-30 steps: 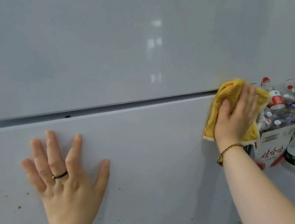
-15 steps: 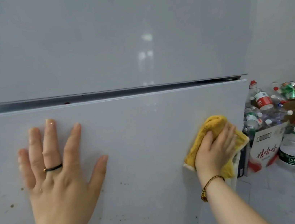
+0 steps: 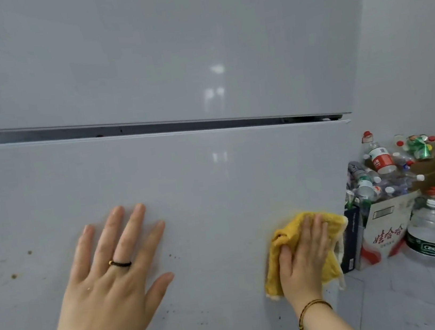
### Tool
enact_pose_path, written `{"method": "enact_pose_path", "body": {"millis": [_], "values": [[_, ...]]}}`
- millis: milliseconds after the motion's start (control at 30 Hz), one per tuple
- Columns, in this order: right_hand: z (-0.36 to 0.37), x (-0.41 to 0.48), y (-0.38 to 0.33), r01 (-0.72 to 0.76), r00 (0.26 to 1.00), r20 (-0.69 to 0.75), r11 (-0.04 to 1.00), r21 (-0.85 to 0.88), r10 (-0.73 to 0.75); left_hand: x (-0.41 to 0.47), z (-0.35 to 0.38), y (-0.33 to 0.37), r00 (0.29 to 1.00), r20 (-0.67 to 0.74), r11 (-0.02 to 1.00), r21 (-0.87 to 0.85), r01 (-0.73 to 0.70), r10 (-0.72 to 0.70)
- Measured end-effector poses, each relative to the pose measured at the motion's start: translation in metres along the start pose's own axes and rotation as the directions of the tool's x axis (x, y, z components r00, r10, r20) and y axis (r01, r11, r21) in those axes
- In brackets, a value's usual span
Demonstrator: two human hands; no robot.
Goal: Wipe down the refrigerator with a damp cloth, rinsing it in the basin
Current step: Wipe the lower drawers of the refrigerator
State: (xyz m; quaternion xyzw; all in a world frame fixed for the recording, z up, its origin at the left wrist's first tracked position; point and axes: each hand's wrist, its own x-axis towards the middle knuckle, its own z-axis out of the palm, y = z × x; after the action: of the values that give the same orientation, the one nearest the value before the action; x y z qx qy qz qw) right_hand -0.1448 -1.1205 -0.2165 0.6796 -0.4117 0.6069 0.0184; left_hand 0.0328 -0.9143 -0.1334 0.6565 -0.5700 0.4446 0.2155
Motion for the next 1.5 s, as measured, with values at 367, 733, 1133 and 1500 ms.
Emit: {"method": "enact_pose_path", "body": {"millis": [367, 733, 1133, 1500], "values": [[-0.023, 0.094, -0.034, -0.022, 0.992, -0.125, 1.0, 0.011, 0.024, 0.001, 0.006, -0.003, 0.999, -0.046, 0.999, -0.019, 0.027, -0.027], [-0.012, 0.038, -0.018, -0.209, 0.976, -0.044, 0.973, 0.096, 0.214, -0.002, 0.013, 0.0, 0.996, -0.045, 0.995, -0.072, 0.067, -0.071], [0.022, -0.057, -0.023, 0.015, 0.999, -0.034, 1.0, -0.017, -0.016, -0.005, 0.015, 0.001, 0.995, -0.063, 0.997, 0.004, 0.073, -0.073], [-0.005, 0.068, -0.078, 0.23, 0.958, -0.164, 0.972, -0.035, -0.233, -0.018, 0.003, -0.012, 0.998, -0.041, 0.989, -0.143, 0.039, -0.046]]}}
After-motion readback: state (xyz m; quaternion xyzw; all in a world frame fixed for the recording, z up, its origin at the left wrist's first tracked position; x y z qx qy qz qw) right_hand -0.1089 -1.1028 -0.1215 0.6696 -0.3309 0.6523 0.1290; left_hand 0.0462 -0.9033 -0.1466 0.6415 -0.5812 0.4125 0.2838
